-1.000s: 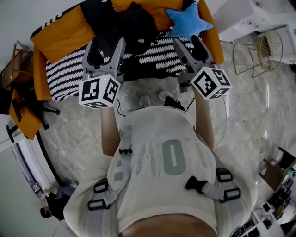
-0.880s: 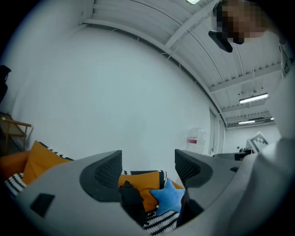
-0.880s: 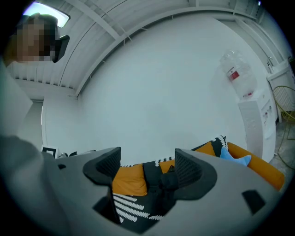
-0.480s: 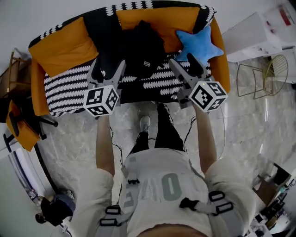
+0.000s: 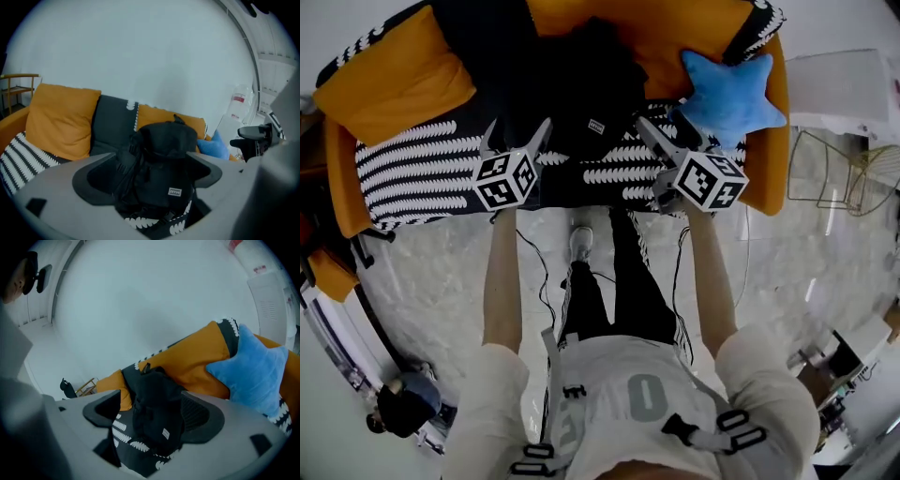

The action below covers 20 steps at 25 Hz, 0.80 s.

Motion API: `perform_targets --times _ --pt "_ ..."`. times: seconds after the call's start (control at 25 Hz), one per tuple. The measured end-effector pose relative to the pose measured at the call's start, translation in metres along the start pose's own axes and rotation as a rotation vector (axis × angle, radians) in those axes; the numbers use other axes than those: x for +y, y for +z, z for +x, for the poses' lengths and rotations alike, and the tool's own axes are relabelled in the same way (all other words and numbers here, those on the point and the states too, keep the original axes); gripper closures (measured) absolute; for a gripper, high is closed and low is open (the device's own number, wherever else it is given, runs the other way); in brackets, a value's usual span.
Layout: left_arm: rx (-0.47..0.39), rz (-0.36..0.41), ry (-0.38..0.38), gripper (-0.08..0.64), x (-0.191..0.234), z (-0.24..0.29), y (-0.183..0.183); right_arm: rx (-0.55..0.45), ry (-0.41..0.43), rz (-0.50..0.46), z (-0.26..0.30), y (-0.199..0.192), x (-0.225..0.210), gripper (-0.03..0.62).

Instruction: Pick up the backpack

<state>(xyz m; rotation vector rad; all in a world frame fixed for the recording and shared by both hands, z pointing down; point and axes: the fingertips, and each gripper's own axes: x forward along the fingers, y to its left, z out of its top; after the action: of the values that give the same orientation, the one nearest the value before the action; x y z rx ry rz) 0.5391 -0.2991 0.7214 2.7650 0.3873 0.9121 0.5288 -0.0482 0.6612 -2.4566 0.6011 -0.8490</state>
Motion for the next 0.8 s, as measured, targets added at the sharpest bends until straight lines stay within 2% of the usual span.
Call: perform_targets --times 0.16,0.4,0.68,0.76,0.8 --pt "0.093 -0.039 0.059 0.110 0.052 0.059 -0.054 0.072 -0.041 0.088 0.061 -0.052 -0.048 0.199" --pt "0.204 -0.063 0.108 0.110 0.106 0.121 -0.131 0.188 -0.108 0.120 0.128 -0.135 -0.106 0.197" --pt "0.232 -0.188 0.100 0.122 0.120 0.147 -0.189 0.245 -0.113 0.199 0.160 -0.199 -0.135 0.198" --pt "0.229 -0.213 0.085 0.166 0.117 0.155 -0.201 0.244 -0.115 0.230 0.167 -0.213 -0.147 0.204" --pt "0.232 -0.222 0.078 0.197 0.116 0.158 -0.205 0.241 -0.105 0.247 0.171 -0.218 -0.150 0.245"
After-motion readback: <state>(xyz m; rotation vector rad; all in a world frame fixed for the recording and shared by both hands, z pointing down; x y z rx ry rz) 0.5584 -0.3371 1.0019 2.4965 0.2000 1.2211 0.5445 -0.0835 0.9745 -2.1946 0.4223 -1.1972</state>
